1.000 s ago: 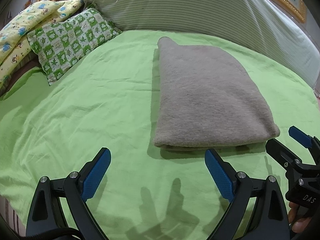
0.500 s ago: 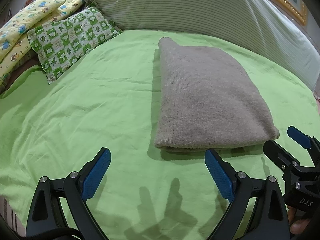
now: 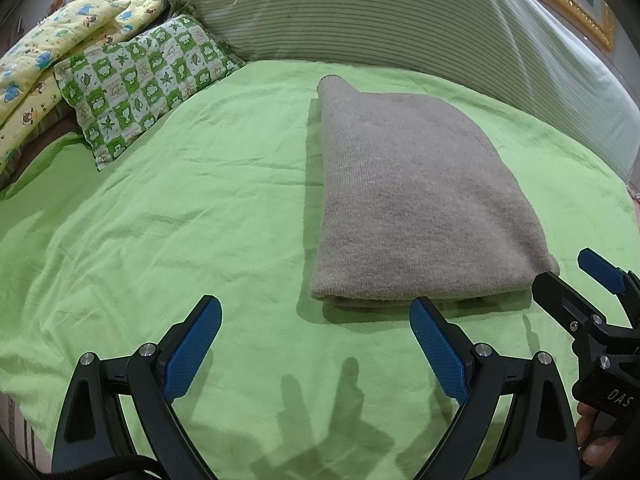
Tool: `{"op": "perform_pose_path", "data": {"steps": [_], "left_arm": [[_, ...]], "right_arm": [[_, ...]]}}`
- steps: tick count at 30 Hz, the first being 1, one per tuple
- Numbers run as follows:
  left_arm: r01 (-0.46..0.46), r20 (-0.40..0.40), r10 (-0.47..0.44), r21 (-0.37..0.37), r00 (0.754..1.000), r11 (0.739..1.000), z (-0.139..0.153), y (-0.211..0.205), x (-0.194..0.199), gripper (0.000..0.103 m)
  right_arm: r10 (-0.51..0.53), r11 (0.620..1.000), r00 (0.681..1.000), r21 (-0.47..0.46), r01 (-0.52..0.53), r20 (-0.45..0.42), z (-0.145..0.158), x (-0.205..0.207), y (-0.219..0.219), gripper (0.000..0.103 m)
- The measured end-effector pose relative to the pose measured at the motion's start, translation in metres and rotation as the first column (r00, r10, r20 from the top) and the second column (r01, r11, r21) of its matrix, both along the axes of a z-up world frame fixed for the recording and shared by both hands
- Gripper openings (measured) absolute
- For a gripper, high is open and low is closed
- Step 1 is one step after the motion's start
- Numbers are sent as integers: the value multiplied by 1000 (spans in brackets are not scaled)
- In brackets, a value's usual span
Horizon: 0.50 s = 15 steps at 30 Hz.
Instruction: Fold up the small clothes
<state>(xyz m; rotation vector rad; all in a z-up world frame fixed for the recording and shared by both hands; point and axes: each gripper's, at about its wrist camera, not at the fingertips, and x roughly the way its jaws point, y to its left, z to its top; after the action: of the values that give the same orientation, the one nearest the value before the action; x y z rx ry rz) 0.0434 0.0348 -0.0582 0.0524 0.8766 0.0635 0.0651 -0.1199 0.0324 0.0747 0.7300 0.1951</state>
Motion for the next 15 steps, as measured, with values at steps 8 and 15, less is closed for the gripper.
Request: {"op": "perform_pose_path", "data": {"steps": [8, 15], "left_arm": [[0, 4, 0, 4, 1000, 1000, 0, 1, 1, 96], [8, 9, -8, 4, 1000, 1000, 1, 1, 3, 96]], "right_arm": [[-5, 1000, 1000, -2, 5, 0, 1, 0, 1, 99], [-1, 1000, 1000, -5, 1, 5, 3, 5, -2, 99]]}}
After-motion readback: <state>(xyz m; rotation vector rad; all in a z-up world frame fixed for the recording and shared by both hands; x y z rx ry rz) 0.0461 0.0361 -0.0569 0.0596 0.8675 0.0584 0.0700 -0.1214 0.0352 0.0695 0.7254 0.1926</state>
